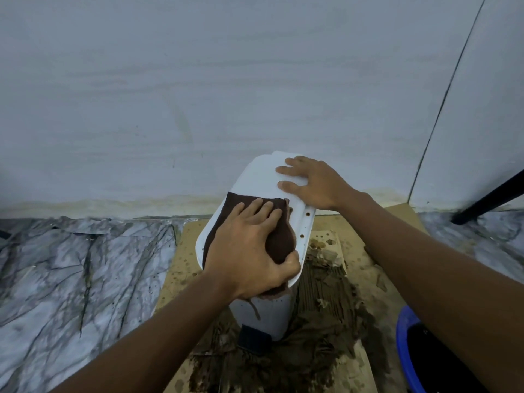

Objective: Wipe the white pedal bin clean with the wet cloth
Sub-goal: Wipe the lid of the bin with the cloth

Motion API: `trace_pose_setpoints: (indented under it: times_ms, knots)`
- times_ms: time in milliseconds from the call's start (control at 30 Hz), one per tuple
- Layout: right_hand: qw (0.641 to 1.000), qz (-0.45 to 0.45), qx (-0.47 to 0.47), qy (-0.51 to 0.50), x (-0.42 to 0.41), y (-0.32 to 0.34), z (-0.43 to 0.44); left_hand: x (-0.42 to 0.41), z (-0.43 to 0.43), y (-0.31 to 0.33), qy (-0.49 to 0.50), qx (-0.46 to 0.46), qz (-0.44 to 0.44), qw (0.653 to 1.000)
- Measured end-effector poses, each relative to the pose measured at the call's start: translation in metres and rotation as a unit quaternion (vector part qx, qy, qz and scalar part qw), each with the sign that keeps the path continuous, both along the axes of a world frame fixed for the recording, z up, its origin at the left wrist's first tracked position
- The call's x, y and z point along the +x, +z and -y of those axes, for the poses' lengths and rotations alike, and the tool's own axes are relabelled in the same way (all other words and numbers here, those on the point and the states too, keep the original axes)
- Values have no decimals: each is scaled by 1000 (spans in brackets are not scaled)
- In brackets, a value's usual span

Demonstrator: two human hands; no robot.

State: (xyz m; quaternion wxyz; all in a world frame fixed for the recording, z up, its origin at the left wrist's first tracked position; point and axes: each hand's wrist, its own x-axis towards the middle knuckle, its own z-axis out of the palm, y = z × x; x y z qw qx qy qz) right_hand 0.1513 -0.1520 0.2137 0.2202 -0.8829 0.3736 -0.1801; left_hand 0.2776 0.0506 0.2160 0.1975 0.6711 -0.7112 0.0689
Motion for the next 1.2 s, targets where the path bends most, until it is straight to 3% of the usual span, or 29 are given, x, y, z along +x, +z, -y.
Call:
trace_pose_setpoints:
  times_ms: [333,667,867,1200]
  knots:
    - [998,62,25,21,15,-5,-6,22,-17,-12,0,-15,-33,999]
    - [999,3,10,-30,37,2,-29,85,-23,-7,14,-10,-101,995]
    - [995,-32,-23,-94,8,-15,-56,83,-26,-14,-37,2,-54,998]
    - [989,-38,-41,-135,6,-10,-99,91,-48,-25,-49,-19,-76,996]
